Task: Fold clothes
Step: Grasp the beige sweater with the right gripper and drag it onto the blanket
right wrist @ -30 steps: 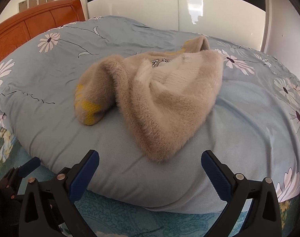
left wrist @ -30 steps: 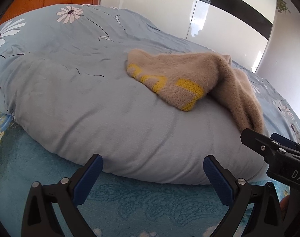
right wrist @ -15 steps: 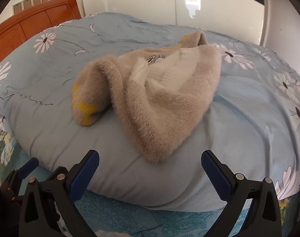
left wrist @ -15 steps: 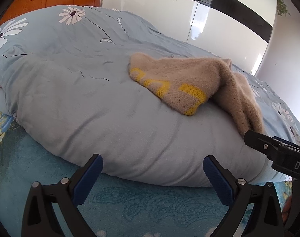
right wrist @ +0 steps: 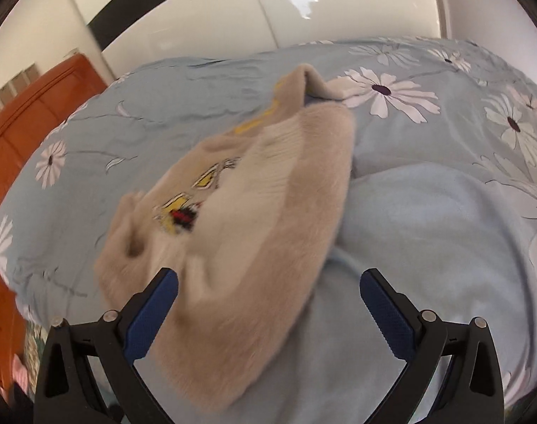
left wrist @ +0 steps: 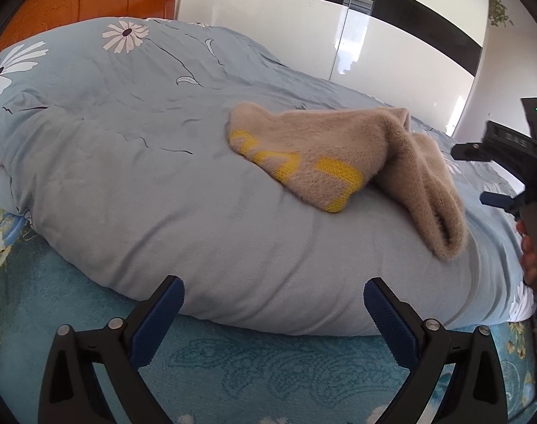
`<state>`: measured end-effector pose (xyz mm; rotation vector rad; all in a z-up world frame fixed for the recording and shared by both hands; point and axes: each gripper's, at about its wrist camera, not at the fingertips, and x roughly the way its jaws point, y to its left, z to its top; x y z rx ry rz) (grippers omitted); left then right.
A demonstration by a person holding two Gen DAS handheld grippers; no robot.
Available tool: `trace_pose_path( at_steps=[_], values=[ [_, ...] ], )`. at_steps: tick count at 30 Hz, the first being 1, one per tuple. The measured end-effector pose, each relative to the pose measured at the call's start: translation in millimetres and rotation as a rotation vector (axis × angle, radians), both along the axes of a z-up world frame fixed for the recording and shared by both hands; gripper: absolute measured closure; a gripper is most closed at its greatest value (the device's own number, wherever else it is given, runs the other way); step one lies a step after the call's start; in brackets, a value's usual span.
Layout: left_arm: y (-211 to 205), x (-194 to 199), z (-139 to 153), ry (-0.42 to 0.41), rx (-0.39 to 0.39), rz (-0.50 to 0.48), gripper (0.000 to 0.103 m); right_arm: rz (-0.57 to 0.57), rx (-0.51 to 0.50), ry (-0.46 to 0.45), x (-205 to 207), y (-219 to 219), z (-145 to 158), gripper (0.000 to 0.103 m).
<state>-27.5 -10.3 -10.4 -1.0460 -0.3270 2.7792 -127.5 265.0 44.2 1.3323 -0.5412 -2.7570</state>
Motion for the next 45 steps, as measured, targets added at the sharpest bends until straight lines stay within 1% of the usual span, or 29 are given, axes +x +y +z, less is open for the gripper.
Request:
trace_pose_path(
  at_steps=[1, 2, 3, 5, 7, 10, 12, 13, 14, 16, 18, 21, 25, 27, 30, 32, 35, 38, 41, 43, 45],
  values=[
    [1.4, 1.2, -0.2, -0.003, -0.009, -0.004, 0.000, -0.002, -0.013, -0.011, -7.7, 2.6, -4.9, 0.005],
    [2.7, 2.5, -0.3, -0.006, -0.017, -0.008, 0.000, -0.005, -0.025, -0.022, -15.4, 5.3, -9.9, 0.013],
    [4.1, 4.3, 0.1, -0.010, -0.025, -0.010, 0.000, -0.007, -0.040, -0.034, -23.0, 8.1, -14.9, 0.018],
    [5.7, 7.7, 0.6, -0.014, -0.042, -0.015, 0.000, -0.027, -0.117, -0.065, -36.8, 17.8, -29.6, 0.040],
    [7.0, 12.3, 1.5, -0.014, -0.065, -0.014, 0.000, -0.087, -0.246, -0.091, -46.8, 31.1, -46.3, 0.044],
    [8.5, 19.9, 3.7, -0.011, -0.091, -0.006, 0.000, -0.159, -0.418, -0.111, -50.8, 46.2, -66.2, 0.061],
    [7.6, 22.6, 4.6, -0.011, -0.094, -0.003, 0.000, -0.154, -0.492, -0.092, -47.7, 48.0, -67.5, 0.063],
    [6.3, 23.6, 5.2, -0.012, -0.094, 0.001, 0.000, -0.148, -0.517, -0.083, -44.7, 48.4, -66.4, 0.069],
    [5.0, 23.8, 5.9, -0.015, -0.096, 0.003, 0.000, -0.143, -0.542, -0.074, -41.6, 48.8, -65.2, 0.079],
    [3.0, 24.6, 7.8, -0.016, -0.096, 0.005, 0.000, -0.147, -0.555, -0.067, -34.6, 48.0, -60.1, 0.084],
    [-0.8, 25.7, 10.5, -0.024, -0.086, 0.015, 0.000, -0.138, -0.533, -0.056, -28.3, 41.3, -50.3, 0.085],
    [-5.5, 28.6, 17.5, -0.025, -0.045, 0.029, 0.000, -0.102, -0.522, -0.022, -11.6, 23.6, -27.8, 0.086],
    [-12.7, 35.4, 31.0, -0.018, -0.038, 0.063, 0.000, -0.042, -0.511, 0.008, 25.5, -7.4, 0.6, 0.087],
    [-19.7, 42.4, 34.4, -0.045, -0.012, 0.078, 0.000, -0.039, -0.514, 0.009, 46.1, -20.6, 7.4, 0.087],
    [-34.6, 58.9, 42.3, -0.087, 0.007, 0.107, 0.000, -0.056, -0.508, -0.010, 78.4, -36.8, 7.5, 0.087],
    [-47.1, 73.0, 51.3, -0.122, 0.016, 0.129, 0.000, -0.102, -0.563, -0.035, 101.6, -40.7, 0.2, 0.088],
    [-67.4, 99.8, 65.1, -0.137, 0.027, 0.151, 0.000, -0.150, -0.591, -0.060, 140.5, -49.1, -4.7, 0.088],
    [-90.8, 120.7, 80.4, -0.173, 0.039, 0.172, 0.000, -0.176, -0.595, -0.091, 174.3, -59.3, -2.9, 0.088],
    [-110.5, 139.0, 96.6, -0.210, 0.080, 0.172, 0.000, -0.195, -0.577, -0.133, 207.8, -75.3, -1.1, 0.088],
    [-120.7, 154.4, 109.1, -0.215, 0.093, 0.174, 0.000, -0.209, -0.577, -0.156, 226.4, -88.4, 0.1, 0.088],
    [-129.6, 175.3, 125.3, -0.202, 0.076, 0.172, 0.000, -0.224, -0.584, -0.179, 246.3, -101.0, 0.0, 0.088]
  ],
)
